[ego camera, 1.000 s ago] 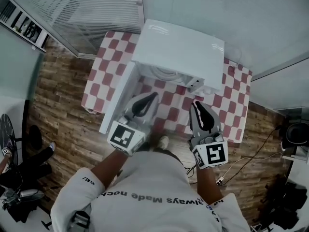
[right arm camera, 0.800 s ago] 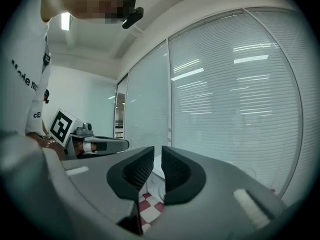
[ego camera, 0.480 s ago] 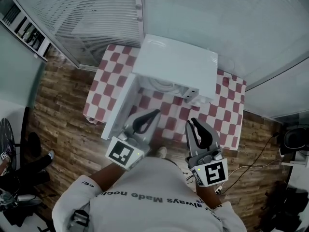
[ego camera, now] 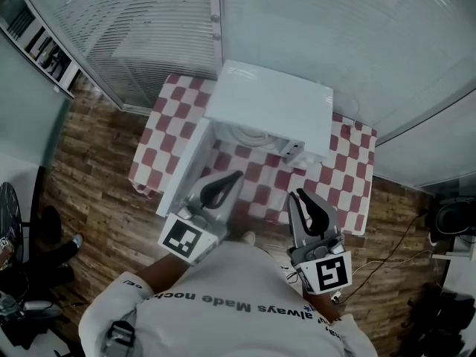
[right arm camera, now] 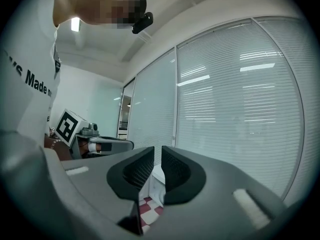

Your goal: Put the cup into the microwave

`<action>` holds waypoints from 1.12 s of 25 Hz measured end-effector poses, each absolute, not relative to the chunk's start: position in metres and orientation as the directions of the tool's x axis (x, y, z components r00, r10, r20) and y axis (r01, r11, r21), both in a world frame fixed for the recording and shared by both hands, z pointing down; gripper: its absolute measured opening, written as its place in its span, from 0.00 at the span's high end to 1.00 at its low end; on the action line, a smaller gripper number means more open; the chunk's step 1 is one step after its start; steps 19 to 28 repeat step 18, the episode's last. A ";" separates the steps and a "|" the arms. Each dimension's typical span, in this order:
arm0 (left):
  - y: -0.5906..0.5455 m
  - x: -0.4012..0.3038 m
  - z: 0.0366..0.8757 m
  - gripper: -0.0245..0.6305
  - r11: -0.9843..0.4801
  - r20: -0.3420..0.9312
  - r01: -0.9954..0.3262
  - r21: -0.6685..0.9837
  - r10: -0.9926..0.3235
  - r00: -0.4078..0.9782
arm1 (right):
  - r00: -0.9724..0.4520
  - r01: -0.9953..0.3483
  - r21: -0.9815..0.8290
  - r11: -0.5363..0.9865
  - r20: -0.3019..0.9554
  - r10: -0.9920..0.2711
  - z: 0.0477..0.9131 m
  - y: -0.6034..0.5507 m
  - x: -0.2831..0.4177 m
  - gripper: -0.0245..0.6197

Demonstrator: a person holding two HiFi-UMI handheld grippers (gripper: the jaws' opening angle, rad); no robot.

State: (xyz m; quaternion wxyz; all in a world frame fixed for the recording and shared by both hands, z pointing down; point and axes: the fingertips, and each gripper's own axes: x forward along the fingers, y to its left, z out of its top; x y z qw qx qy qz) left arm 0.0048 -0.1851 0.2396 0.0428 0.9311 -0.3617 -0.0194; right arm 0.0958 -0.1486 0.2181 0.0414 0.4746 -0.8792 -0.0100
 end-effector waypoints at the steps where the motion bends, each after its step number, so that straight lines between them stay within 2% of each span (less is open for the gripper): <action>1: -0.186 0.005 0.239 0.96 -0.736 -0.006 -0.671 0.093 -0.674 0.739 | -0.545 -0.834 0.059 0.549 0.066 -0.836 0.219 -0.149 0.096 0.89; 28: -0.180 0.003 0.241 0.96 -0.744 0.000 -0.661 0.098 -0.664 0.748 | -0.530 -0.842 0.065 0.536 0.096 -0.843 0.225 -0.146 0.097 0.89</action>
